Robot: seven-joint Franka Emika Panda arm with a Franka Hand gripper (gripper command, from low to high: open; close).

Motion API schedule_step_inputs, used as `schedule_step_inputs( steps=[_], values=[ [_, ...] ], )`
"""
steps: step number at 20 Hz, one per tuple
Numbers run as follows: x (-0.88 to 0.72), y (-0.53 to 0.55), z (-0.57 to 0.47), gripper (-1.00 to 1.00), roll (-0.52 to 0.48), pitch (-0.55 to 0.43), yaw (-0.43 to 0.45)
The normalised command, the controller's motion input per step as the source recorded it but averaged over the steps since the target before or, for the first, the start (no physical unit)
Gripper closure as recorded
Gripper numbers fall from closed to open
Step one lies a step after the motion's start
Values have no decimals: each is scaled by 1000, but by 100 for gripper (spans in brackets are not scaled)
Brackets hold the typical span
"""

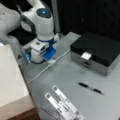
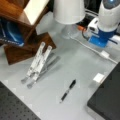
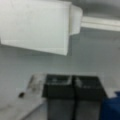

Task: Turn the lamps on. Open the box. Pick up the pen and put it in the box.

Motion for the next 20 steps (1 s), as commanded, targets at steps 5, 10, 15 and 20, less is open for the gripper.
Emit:
schedule_step_inputs(
  steps=[5, 10, 15, 20],
  values=[
    [-666, -159, -487, 100, -119, -505, 58],
    [-829, -102, -479, 100, -104, -511, 83],
    [-952, -99, -452, 100, -54, -544, 80],
    [-893, -212, -485, 100, 9, -602, 96]
  ],
)
